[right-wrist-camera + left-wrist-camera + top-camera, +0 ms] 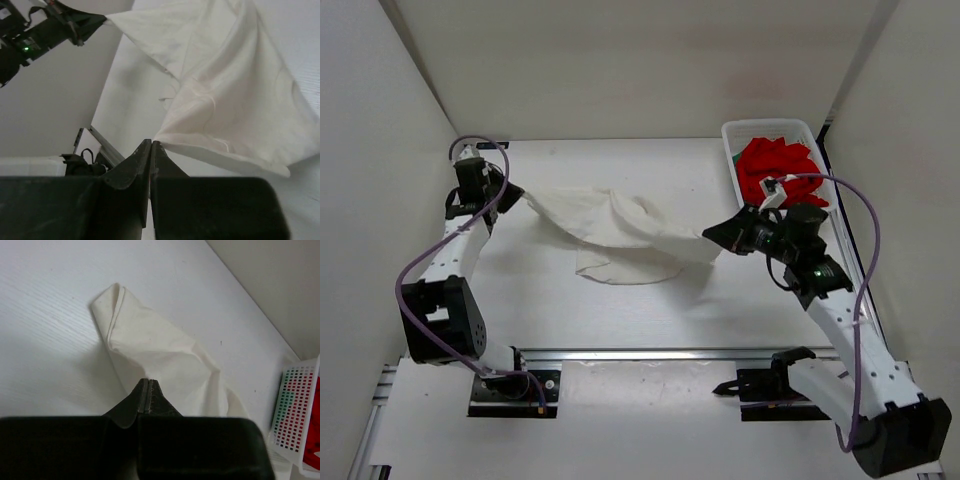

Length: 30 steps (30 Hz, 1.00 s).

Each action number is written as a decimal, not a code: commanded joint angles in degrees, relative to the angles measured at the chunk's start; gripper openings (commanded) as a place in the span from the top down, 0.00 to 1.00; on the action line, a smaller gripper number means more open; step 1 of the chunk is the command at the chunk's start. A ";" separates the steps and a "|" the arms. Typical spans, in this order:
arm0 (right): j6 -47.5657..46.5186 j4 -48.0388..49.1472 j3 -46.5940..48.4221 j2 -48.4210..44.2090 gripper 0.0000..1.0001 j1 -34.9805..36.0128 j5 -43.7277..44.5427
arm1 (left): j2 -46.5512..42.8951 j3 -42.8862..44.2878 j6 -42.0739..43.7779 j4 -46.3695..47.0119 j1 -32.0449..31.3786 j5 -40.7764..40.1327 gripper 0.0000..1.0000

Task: Fold and stack the t-shirts
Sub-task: Flatten out the tshirt

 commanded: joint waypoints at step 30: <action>-9.29 3.62 -16.70 17.53 0.56 -0.94 30.15 | 13.73 14.09 6.40 -7.46 -9.77 -2.33 1.00</action>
